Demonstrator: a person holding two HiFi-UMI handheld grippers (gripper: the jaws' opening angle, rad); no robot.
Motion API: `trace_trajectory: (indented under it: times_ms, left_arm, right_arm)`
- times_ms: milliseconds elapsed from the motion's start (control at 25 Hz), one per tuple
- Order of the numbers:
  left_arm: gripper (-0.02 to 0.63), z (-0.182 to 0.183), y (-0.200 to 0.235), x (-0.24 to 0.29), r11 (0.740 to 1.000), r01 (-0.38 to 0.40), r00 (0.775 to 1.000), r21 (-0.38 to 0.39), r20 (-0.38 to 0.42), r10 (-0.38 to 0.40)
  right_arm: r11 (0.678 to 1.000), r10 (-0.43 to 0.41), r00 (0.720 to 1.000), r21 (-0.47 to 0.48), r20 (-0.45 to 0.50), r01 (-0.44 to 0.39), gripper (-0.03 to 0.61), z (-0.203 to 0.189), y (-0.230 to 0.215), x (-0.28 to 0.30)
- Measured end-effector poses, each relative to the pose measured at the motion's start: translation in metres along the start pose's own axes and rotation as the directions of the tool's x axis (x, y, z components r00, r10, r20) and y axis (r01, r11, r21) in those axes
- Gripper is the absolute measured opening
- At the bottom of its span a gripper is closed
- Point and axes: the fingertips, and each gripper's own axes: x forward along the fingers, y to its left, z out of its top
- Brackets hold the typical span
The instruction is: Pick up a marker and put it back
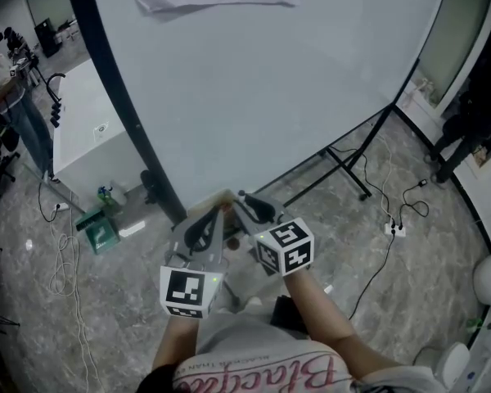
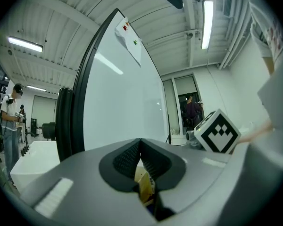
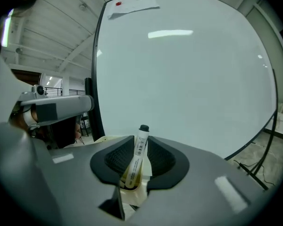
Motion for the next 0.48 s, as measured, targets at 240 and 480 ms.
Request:
trace_trajectory:
  times_ms: [240, 480]
  left_arm:
    - [0.000, -0.002, 0.004, -0.002, 1.000, 0.024, 1.000, -0.014, 0.002, -0.024]
    - [0.000, 0.002, 0.006, -0.006, 0.999, 0.035, 0.999, -0.022, 0.020, -0.035]
  right_arm:
    - [0.999, 0.017, 1.000, 0.037, 0.021, -0.017, 0.072, 0.002, 0.004, -0.001]
    - [0.999, 0.040, 0.995, 0.001, 0.092, -0.040, 0.066, 0.022, 0.019, -0.017]
